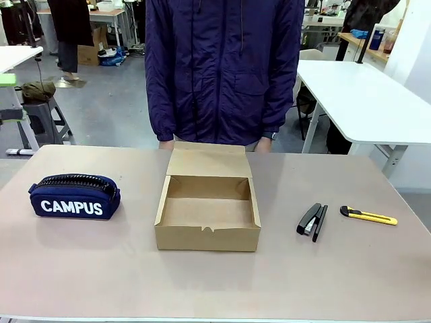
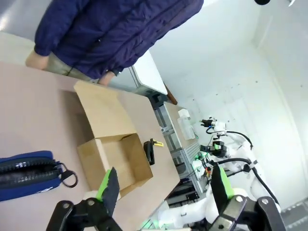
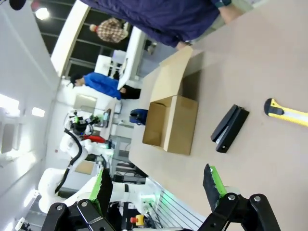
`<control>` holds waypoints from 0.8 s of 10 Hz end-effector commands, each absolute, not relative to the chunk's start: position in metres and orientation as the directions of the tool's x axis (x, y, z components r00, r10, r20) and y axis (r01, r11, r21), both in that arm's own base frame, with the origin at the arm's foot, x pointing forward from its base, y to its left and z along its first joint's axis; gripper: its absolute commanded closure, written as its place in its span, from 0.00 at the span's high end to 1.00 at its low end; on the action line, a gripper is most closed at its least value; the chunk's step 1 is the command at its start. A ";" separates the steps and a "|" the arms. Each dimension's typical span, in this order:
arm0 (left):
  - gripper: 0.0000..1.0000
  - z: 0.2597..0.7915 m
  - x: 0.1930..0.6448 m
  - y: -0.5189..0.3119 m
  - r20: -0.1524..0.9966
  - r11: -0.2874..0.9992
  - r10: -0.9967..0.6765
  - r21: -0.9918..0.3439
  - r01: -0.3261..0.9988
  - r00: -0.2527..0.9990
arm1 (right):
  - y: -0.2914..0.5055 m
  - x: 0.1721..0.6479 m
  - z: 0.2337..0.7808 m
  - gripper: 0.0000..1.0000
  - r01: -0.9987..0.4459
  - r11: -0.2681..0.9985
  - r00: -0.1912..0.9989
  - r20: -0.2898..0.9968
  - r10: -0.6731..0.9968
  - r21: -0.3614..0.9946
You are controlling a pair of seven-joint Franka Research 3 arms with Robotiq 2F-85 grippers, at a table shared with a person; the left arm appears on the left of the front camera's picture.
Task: Pack the item into the box.
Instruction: Pick up the item indicated by the person and place it inside the Mailer Box.
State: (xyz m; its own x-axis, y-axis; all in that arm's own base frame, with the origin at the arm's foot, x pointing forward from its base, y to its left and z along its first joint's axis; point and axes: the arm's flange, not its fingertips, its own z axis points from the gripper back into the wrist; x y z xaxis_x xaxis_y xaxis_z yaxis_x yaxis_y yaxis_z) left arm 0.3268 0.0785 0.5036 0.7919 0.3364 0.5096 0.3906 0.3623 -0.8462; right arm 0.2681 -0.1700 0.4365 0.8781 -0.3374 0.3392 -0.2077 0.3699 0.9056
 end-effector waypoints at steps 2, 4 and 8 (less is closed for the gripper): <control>1.00 0.462 0.290 0.042 0.516 0.457 0.298 -0.816 0.355 0.803 | -0.160 0.270 0.441 1.00 -0.264 0.405 0.844 0.413 -0.341 0.875; 1.00 0.500 0.331 0.069 0.496 0.371 0.325 -0.850 0.373 0.806 | -0.167 0.271 0.434 1.00 -0.225 0.358 0.875 0.349 -0.335 0.906; 1.00 0.500 0.331 0.069 0.496 0.371 0.325 -0.850 0.373 0.806 | -0.167 0.271 0.434 1.00 -0.225 0.358 0.875 0.349 -0.335 0.906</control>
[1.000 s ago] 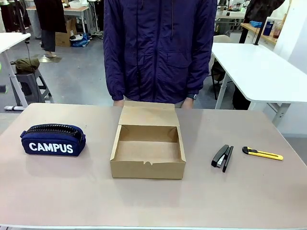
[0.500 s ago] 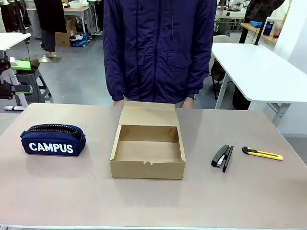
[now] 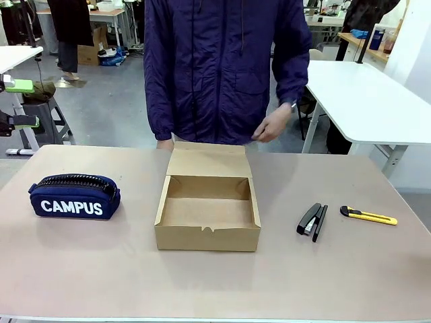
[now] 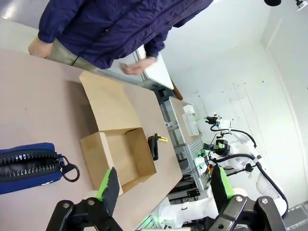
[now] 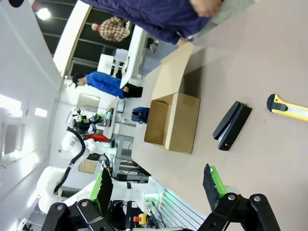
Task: Pack the item into the box.
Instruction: Pick up the item indicated by the person and place it inside the Mailer Box.
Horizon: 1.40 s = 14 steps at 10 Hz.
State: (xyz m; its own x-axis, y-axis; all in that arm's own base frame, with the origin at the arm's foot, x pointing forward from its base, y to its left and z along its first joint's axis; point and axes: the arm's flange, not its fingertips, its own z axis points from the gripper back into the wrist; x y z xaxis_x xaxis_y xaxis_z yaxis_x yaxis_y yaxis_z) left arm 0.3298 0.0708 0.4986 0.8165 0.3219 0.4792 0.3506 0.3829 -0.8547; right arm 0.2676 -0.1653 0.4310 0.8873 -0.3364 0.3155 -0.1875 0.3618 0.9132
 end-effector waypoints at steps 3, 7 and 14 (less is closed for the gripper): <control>1.00 0.500 0.331 0.069 0.496 0.371 0.325 -0.850 0.373 0.806 | -0.167 0.271 0.434 1.00 -0.225 0.358 0.875 0.349 -0.335 0.906; 1.00 0.500 0.331 0.069 0.496 0.371 0.325 -0.850 0.373 0.806 | -0.167 0.271 0.434 1.00 -0.225 0.358 0.875 0.349 -0.335 0.906; 1.00 0.500 0.331 0.069 0.496 0.371 0.325 -0.850 0.373 0.806 | -0.164 0.267 0.431 1.00 -0.194 0.363 0.886 0.322 -0.335 0.911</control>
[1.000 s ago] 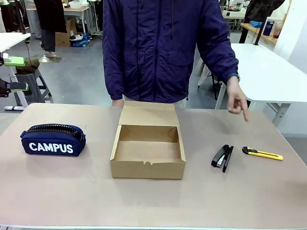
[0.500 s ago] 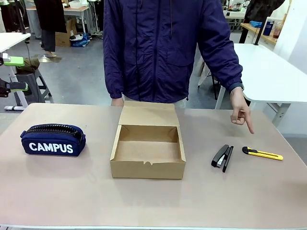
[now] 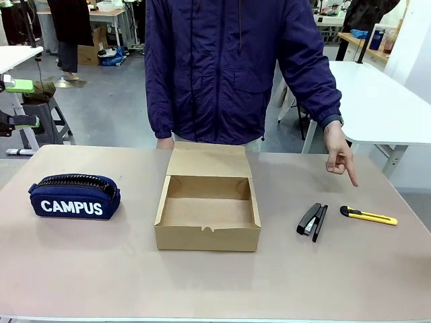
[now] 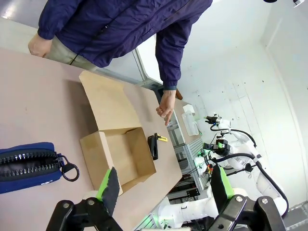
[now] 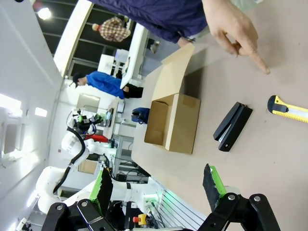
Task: Pack the item into the box.
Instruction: Pick up the item indicated by the person and place it inside the Mailer Box.
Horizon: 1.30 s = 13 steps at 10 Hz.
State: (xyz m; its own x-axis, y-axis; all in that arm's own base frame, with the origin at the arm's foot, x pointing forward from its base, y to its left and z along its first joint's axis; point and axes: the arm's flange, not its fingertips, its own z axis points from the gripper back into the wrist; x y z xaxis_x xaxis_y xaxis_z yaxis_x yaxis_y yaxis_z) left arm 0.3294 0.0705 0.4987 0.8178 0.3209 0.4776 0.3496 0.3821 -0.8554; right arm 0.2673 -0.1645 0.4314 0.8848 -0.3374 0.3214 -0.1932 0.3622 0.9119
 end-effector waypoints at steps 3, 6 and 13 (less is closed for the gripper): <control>1.00 0.500 0.331 0.069 0.496 0.371 0.325 -0.850 0.373 0.806 | -0.119 0.297 0.450 1.00 -0.451 0.565 0.868 0.487 0.098 0.691; 1.00 0.500 0.331 0.069 0.496 0.371 0.325 -0.850 0.373 0.806 | -0.083 0.321 0.457 1.00 -0.673 0.674 0.732 0.401 0.551 0.305; 1.00 0.500 0.331 0.069 0.496 0.371 0.325 -0.850 0.373 0.806 | -0.038 0.371 0.445 1.00 -0.871 0.480 0.471 0.095 0.877 -0.106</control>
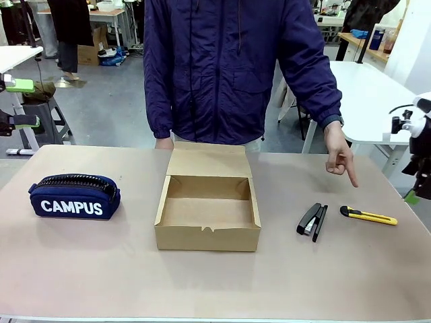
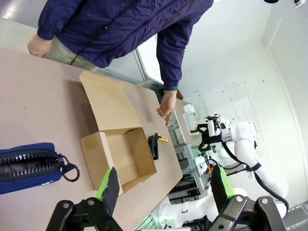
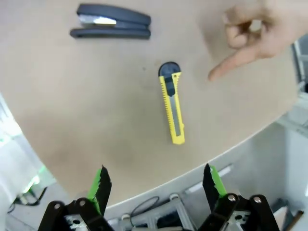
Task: Pack the item into the box.
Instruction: Pick up the item indicated by the person and place it inside the Mailer Box.
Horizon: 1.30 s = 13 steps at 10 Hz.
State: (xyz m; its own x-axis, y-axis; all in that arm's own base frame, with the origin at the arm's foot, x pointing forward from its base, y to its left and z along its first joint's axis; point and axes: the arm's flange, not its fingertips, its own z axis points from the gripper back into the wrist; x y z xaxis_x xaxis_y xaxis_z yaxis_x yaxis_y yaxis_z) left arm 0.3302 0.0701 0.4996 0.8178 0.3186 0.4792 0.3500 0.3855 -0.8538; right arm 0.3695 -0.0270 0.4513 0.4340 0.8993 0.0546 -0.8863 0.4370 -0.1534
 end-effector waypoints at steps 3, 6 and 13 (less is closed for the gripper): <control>1.00 0.500 0.331 0.069 0.496 0.371 0.325 -0.850 0.373 0.806 | -0.027 0.367 0.458 1.00 -0.879 0.453 0.447 0.070 0.892 -0.148; 1.00 0.500 0.331 0.069 0.496 0.371 0.325 -0.850 0.373 0.806 | -0.036 0.405 0.428 1.00 -0.898 0.427 0.422 0.068 0.904 -0.110; 1.00 0.500 0.331 0.069 0.496 0.371 0.325 -0.850 0.373 0.806 | -0.054 0.472 0.330 1.00 -0.964 0.265 0.265 0.112 0.958 0.013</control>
